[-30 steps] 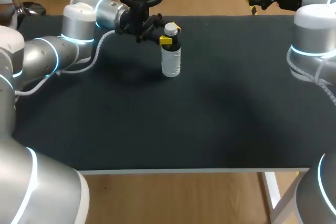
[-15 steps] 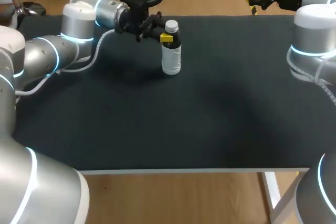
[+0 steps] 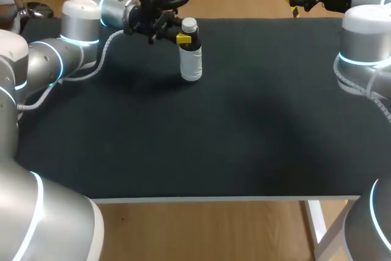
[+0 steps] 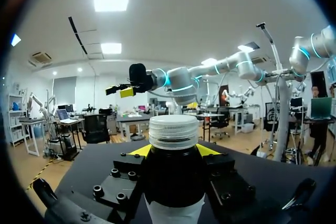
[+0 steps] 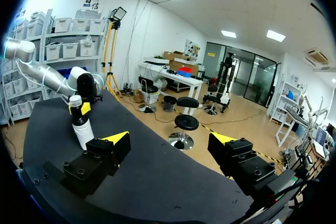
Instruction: Unscrew the bottle cap
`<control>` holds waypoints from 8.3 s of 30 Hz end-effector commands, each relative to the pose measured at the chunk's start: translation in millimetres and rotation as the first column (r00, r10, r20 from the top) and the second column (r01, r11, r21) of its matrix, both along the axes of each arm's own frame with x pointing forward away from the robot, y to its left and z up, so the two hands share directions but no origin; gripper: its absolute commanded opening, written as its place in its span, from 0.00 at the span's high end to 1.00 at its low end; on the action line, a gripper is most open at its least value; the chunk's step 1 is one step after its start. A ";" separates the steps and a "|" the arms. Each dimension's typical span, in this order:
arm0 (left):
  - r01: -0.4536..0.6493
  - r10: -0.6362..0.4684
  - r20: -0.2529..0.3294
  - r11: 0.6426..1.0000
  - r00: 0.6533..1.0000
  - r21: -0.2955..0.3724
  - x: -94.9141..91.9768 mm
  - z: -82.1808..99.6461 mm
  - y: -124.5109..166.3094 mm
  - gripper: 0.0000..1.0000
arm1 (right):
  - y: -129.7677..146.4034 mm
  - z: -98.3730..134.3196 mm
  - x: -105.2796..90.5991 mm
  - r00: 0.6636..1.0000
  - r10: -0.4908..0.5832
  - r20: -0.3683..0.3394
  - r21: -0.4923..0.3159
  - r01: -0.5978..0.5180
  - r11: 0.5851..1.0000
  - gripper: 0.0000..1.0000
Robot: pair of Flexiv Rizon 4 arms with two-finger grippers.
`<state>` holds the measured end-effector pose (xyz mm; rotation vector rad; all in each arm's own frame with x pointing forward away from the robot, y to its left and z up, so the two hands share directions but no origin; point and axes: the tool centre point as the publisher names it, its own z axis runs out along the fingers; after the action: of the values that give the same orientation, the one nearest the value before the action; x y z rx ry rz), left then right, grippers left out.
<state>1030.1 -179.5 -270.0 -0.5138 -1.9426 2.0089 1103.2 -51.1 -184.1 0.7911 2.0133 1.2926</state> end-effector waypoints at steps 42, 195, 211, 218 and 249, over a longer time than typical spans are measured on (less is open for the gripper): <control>-0.015 0.015 -0.035 1.000 0.999 0.000 13.4 -13.1 9.1 1.00 | 0.2 -0.1 0.3 1.000 0.000 0.000 0.000 0.000 1.000 0.00; -0.024 0.024 -0.043 1.000 0.999 0.007 13.8 -13.3 9.5 1.00 | 320.6 -62.1 -63.4 0.981 0.193 0.020 0.341 -0.188 0.921 0.03; -0.024 0.024 -0.043 1.000 0.999 0.007 13.8 -13.3 9.5 1.00 | 322.3 -67.0 -55.5 0.981 0.195 0.014 0.350 -0.187 0.918 0.69; -0.024 0.024 -0.043 1.000 0.999 0.007 13.8 -13.3 9.5 1.00 | 316.6 -70.6 -50.9 0.981 0.196 0.014 0.347 -0.188 0.919 1.00; -0.024 0.024 -0.043 1.000 0.999 0.007 13.8 -13.3 9.5 1.00 | 298.7 -67.6 -45.1 0.387 0.918 0.083 0.458 -0.833 0.310 1.00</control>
<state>1039.8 -174.0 -282.0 -0.4193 -1.9615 2.0205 1046.8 251.4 -247.3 0.3549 2.2091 2.1338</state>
